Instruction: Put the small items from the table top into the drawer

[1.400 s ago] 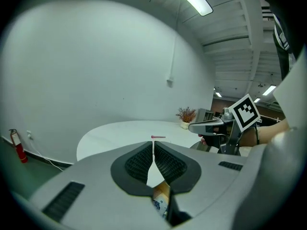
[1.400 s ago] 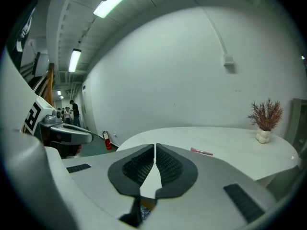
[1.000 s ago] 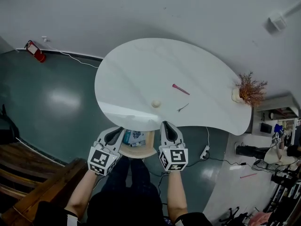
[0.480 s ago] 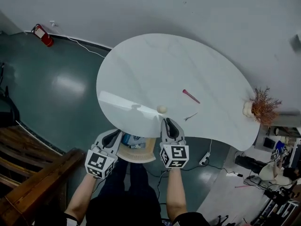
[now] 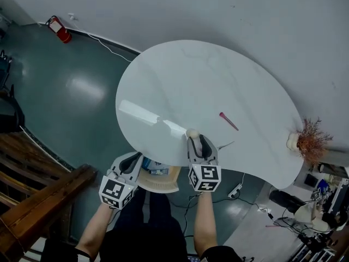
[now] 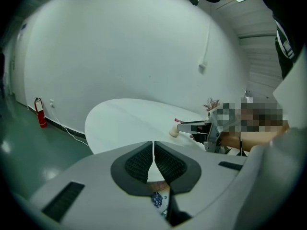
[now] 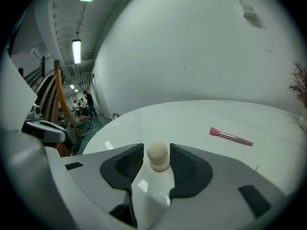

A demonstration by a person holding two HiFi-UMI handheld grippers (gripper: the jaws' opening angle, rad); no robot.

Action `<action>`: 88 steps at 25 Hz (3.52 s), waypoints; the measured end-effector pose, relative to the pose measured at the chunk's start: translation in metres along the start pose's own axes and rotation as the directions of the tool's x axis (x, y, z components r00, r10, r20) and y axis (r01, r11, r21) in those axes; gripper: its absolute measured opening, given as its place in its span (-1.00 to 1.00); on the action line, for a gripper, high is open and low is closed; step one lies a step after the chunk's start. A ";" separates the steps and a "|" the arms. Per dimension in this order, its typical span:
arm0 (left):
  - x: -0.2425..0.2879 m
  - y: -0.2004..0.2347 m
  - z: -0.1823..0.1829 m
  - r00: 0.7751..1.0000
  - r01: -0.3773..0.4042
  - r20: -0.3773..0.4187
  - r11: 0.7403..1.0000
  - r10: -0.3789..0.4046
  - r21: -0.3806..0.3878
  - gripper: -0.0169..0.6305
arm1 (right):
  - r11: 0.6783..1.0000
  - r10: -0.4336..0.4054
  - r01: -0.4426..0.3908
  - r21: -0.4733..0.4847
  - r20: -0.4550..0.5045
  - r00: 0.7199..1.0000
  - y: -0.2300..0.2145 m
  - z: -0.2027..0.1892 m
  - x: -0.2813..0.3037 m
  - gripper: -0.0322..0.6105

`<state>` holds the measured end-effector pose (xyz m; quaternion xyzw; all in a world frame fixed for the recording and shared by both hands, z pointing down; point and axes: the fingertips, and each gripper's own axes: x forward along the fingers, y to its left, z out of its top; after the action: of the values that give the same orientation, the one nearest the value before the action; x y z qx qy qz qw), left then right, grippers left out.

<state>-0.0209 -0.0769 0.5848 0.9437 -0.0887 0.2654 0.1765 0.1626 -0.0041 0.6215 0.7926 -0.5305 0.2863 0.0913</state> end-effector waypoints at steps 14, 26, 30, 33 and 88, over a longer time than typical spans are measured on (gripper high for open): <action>0.003 0.003 -0.024 0.999 -0.047 -0.019 0.998 0.047 -0.041 -0.87 | 0.999 0.031 -0.033 -0.040 -0.042 0.999 -0.003 -0.015 0.016 -0.39; -0.009 -0.005 -0.014 0.998 -0.055 -0.002 0.998 0.055 -0.019 -0.87 | 0.999 0.023 -0.024 -0.023 -0.009 1.000 -0.004 -0.002 -0.005 -0.42; -0.017 -0.014 -0.005 0.999 -0.046 0.020 0.999 0.046 -0.001 -0.87 | 0.999 0.025 -0.025 -0.031 0.012 1.000 0.002 0.007 -0.020 -0.42; -0.023 -0.020 0.005 0.998 -0.040 0.042 0.999 0.039 0.014 -0.87 | 0.999 0.029 -0.028 -0.036 0.029 0.999 0.008 0.016 -0.033 -0.42; -0.087 0.006 -0.106 0.998 -0.053 0.028 0.999 0.053 0.010 -0.87 | 0.960 0.226 -0.243 -0.143 -0.122 0.966 0.170 -0.141 -0.065 -0.43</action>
<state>-0.1454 -0.0354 0.6250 0.9455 -0.1149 0.2574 0.1631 -0.0577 0.0393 0.6743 0.6984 -0.6360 0.2938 0.1463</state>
